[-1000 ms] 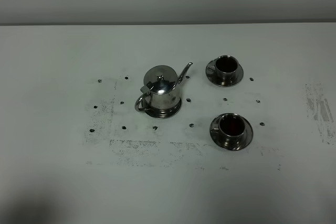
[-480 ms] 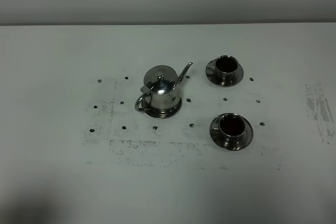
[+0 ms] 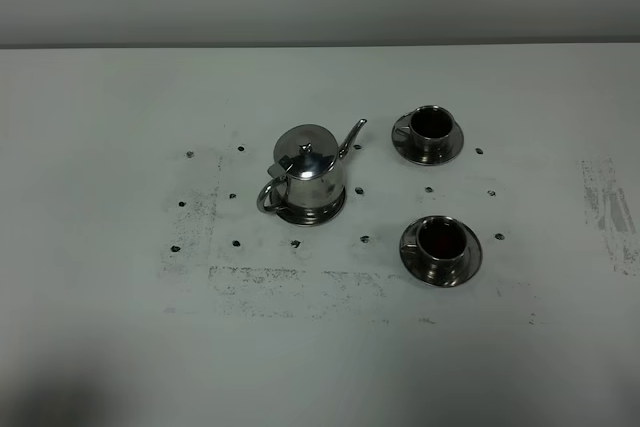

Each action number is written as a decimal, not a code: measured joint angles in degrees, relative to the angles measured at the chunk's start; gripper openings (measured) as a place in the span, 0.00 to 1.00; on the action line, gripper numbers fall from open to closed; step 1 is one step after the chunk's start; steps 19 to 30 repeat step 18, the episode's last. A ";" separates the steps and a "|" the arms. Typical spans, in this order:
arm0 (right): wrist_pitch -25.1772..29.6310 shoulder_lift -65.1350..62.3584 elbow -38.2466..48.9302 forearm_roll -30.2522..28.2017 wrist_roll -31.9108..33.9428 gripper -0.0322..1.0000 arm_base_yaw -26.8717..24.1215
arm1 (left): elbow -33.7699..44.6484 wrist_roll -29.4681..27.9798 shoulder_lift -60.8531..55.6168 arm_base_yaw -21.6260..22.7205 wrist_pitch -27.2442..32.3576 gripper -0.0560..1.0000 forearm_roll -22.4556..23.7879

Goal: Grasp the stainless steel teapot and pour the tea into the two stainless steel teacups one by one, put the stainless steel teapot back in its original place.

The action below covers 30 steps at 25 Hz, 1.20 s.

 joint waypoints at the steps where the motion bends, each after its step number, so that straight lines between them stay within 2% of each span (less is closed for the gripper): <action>1: 0.00 0.00 0.00 0.00 0.00 0.43 0.00 | 0.00 0.00 0.00 0.00 0.00 0.55 0.00; 30: 0.00 0.00 0.00 0.00 0.00 0.43 0.00 | 0.00 0.00 0.00 0.00 0.00 0.55 0.00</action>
